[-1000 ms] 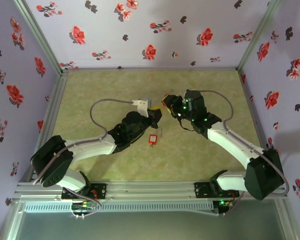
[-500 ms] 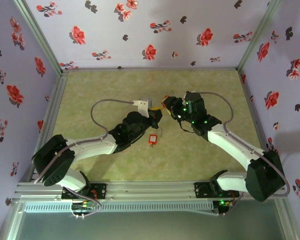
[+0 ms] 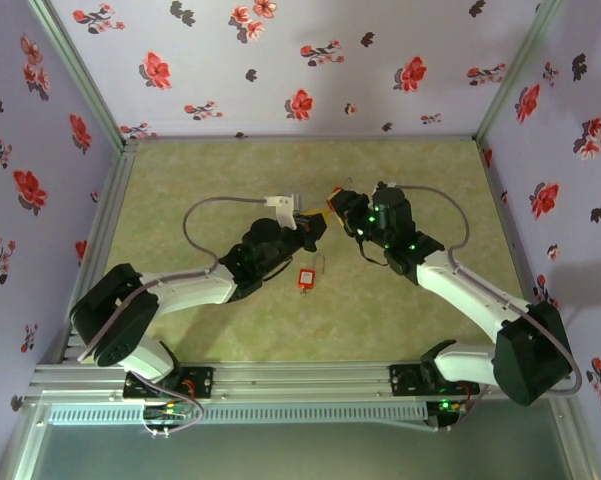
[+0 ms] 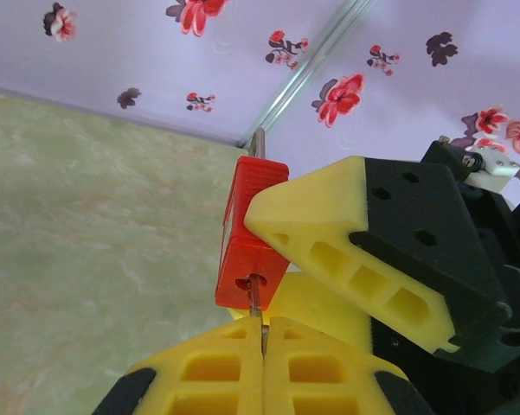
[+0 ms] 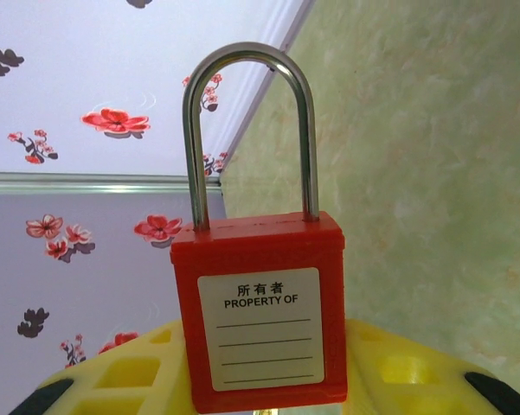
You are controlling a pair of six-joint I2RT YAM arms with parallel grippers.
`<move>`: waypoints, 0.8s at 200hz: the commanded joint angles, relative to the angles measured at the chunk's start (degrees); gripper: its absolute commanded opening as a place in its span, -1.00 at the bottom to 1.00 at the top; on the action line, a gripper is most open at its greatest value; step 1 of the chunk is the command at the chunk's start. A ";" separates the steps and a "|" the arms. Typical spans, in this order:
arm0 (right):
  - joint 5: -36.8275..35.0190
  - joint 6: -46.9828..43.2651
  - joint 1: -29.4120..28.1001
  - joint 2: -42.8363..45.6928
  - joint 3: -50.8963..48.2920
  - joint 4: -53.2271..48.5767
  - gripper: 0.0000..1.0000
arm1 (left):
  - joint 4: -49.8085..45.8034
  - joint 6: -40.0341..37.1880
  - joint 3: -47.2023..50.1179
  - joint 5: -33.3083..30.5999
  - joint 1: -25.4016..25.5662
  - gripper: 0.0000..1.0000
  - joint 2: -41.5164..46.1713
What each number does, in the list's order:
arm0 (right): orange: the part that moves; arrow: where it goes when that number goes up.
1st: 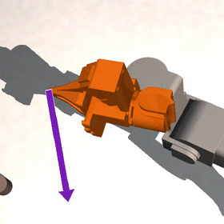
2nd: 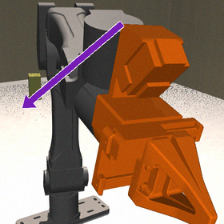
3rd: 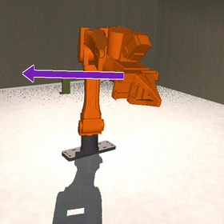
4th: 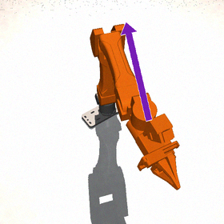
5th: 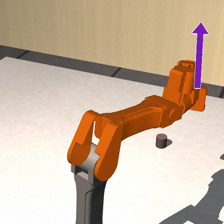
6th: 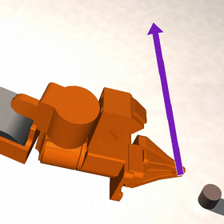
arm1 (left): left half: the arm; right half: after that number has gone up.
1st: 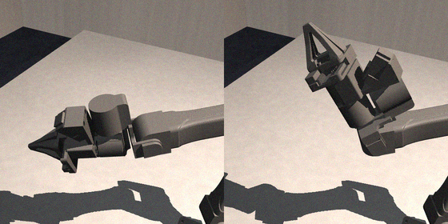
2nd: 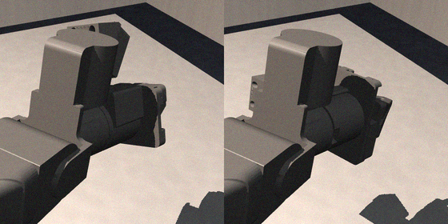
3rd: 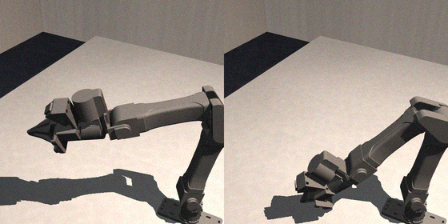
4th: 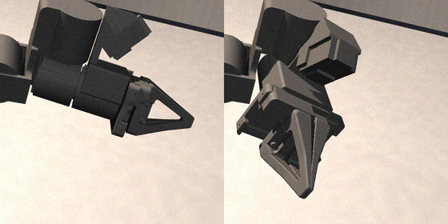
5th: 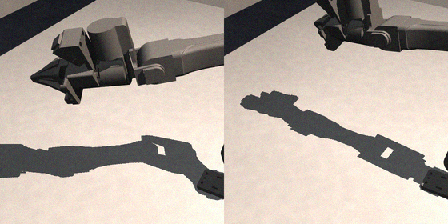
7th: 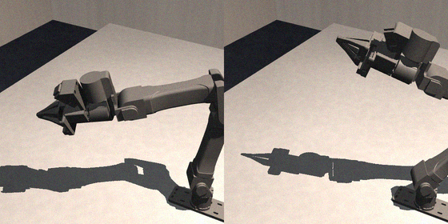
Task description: Unlock with the key
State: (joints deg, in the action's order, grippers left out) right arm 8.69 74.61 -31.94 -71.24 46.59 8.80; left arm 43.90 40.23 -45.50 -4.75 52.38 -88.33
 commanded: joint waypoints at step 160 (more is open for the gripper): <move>4.29 6.54 -6.64 3.10 -3.18 4.60 -1.00 | -0.54 -8.71 -10.95 2.35 1.15 -1.00 -3.17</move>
State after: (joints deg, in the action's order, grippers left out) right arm 0.56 78.59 -33.67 -69.58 45.19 10.74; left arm 31.79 27.33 -54.28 -10.02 55.24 -89.58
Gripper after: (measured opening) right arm 0.365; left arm 0.058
